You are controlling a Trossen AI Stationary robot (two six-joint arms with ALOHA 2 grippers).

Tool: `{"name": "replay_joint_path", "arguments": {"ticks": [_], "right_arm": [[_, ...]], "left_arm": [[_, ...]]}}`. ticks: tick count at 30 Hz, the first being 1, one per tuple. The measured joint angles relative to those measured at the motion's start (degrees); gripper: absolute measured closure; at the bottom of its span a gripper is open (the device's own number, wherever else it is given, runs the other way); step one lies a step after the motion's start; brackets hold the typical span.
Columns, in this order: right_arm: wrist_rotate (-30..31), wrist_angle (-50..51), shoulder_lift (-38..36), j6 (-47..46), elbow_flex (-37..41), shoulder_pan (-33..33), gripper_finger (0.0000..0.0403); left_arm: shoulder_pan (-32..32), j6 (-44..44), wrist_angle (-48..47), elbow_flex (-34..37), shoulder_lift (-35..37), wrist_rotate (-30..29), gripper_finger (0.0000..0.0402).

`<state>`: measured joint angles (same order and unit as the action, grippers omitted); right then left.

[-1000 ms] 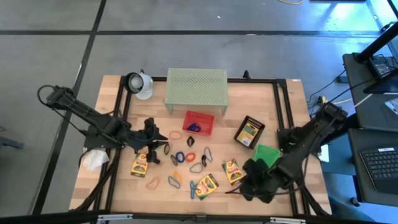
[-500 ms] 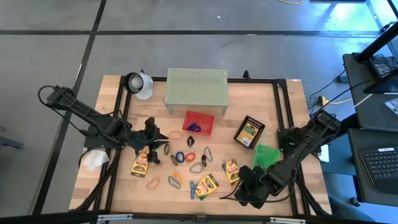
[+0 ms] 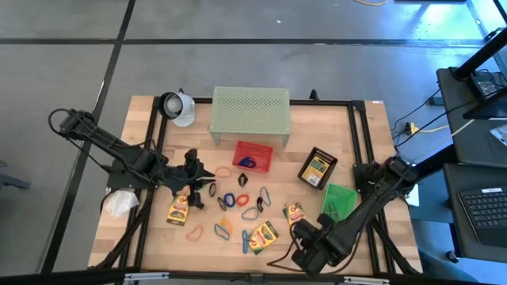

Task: Pick & Place Office Desk Supplies
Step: Put the orange rubber band into the green bin

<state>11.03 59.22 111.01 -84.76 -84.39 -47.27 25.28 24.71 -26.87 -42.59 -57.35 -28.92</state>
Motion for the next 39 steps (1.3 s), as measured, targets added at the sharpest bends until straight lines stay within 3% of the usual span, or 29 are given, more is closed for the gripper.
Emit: {"name": "replay_joint_path", "arguments": {"ticks": [13,22,26,39], "right_arm": [[-2.08,-0.31,5.46,-0.05,-2.09,-0.08,0.0367],[-1.62,-0.52,5.89,-2.08,-2.1,0.37,0.0256],[-1.6,0.78,7.03,-2.92,-2.13,0.68,0.0225],[-3.0,1.87,8.63,-3.37,0.2,0.63,0.0248]], "left_arm": [[0.0,-0.48,-0.01,0.0,0.03,0.22,0.0341],[0.0,-1.24,-0.02,0.0,0.03,0.3,0.0341],[0.0,-1.46,0.0,0.0,0.03,0.3,0.0341],[0.0,-1.3,0.11,0.0,0.03,0.71,0.0341]]}}
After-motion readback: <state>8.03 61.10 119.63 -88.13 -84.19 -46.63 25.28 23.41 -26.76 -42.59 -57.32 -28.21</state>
